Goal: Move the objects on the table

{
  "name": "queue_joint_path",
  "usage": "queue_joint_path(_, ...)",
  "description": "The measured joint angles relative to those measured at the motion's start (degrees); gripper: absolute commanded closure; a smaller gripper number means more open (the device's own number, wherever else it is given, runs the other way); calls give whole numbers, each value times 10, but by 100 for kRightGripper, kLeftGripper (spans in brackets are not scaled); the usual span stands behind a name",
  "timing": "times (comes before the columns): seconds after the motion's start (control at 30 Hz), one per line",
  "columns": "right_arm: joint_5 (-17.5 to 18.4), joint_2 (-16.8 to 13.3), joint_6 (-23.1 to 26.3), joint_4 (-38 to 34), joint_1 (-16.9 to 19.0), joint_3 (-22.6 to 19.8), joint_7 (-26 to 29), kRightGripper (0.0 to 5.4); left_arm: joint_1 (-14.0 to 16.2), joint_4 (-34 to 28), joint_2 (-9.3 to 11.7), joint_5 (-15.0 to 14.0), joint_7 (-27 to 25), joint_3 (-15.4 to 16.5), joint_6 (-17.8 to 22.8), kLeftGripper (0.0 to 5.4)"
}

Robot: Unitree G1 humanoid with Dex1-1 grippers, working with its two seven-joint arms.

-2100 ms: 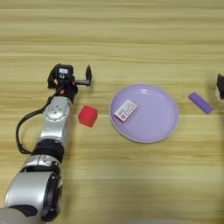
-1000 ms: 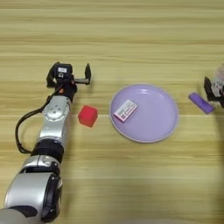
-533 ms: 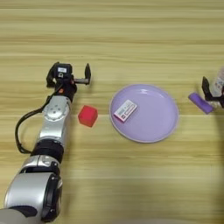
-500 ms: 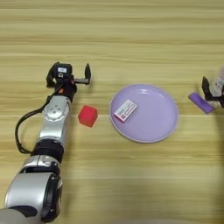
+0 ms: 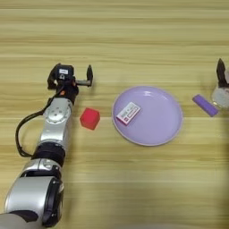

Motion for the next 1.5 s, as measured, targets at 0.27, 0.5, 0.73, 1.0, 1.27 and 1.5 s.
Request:
queue_joint_path(0.27,1,-1,16,-134,35,-3,-12,3,0,0,0,0,1,-1,0,0)
queue_joint_path(0.5,-1,12,66,-311,92,29,-12,3,0,-1,-1,0,3,-1,0,0)
queue_joint_path(0.73,-19,33,104,-380,123,100,12,3,0,-1,-1,0,3,-2,0,0)
queue_joint_path(1.0,-25,56,125,-378,136,148,30,3,0,-1,-1,0,3,-3,0,0)
queue_joint_path(1.27,-35,73,120,-260,123,160,42,3,0,-2,-1,0,2,-4,0,0)
queue_joint_path(1.5,-34,79,85,-158,91,153,51,3,1,-3,-1,0,-1,-4,0,0)
